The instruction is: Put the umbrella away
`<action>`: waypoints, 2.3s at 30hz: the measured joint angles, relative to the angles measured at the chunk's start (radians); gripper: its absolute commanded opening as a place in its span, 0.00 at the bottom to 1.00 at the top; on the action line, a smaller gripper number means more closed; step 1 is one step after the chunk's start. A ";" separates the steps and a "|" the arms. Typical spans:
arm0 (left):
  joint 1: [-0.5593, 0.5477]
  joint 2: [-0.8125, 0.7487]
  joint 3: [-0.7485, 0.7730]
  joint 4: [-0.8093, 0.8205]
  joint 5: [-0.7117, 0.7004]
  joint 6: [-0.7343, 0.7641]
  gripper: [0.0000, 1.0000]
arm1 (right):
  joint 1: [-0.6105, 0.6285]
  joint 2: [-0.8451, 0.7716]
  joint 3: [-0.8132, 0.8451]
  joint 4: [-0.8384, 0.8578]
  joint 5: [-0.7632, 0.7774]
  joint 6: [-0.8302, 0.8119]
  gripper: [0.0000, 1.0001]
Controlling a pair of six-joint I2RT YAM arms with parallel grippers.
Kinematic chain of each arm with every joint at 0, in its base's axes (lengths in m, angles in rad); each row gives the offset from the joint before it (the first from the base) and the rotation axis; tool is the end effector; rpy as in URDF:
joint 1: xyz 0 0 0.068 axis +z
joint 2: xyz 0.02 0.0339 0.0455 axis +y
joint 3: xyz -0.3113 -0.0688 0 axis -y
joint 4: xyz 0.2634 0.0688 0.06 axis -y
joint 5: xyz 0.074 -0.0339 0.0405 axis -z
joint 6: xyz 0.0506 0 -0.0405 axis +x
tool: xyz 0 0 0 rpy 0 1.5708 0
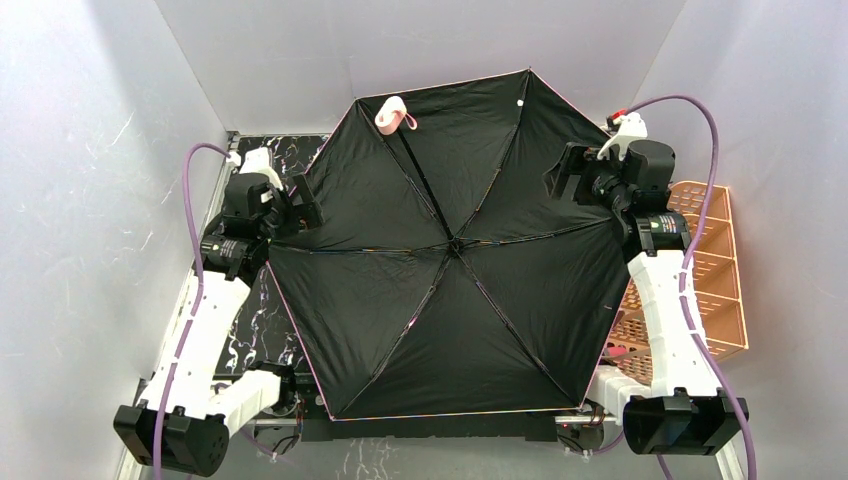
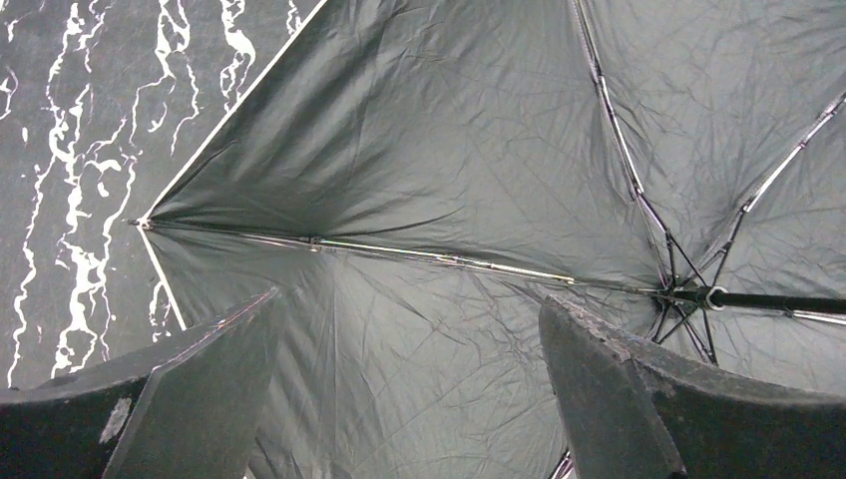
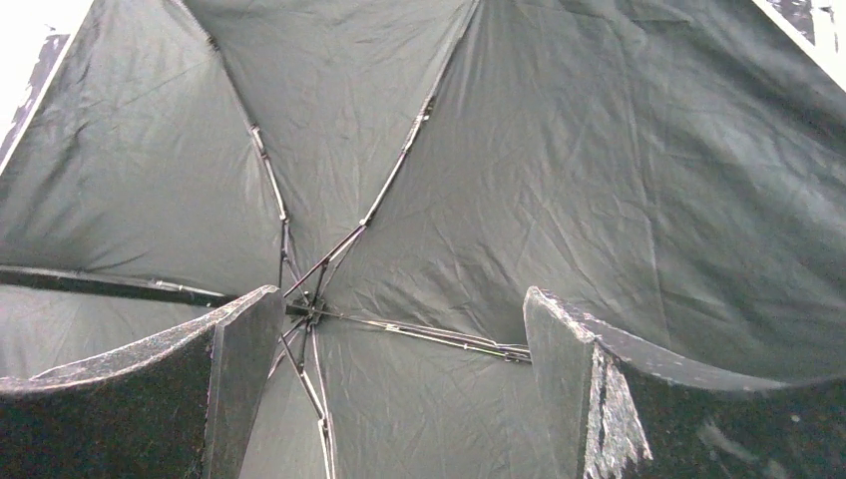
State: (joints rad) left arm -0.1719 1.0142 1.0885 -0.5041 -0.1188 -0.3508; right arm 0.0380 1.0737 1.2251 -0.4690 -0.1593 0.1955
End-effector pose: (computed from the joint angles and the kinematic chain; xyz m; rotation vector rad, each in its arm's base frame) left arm 0.2244 -0.0329 0.4054 -0.2550 1.9877 -0.2170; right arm 0.2402 0.0172 0.4475 0.0399 1.8956 0.3097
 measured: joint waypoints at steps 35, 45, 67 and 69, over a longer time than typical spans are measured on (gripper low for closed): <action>0.005 0.024 -0.050 0.137 0.525 0.031 0.98 | 0.474 0.128 -0.504 0.835 -0.346 -0.405 0.78; 0.005 0.022 -0.050 0.126 0.530 0.033 0.98 | 0.474 0.308 -0.504 0.957 -0.357 -0.482 0.74; 0.005 0.022 -0.050 0.092 0.492 0.034 0.98 | 0.474 0.531 -0.458 1.068 -0.371 -0.526 0.56; 0.005 0.022 -0.050 0.087 0.484 0.034 0.98 | 0.474 0.544 -0.453 1.072 -0.371 -0.529 0.60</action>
State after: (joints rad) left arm -0.1665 1.0359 1.0386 -0.4175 0.3653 -0.3172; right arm 0.5121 1.6176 0.7719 0.6033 -0.5301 -0.3336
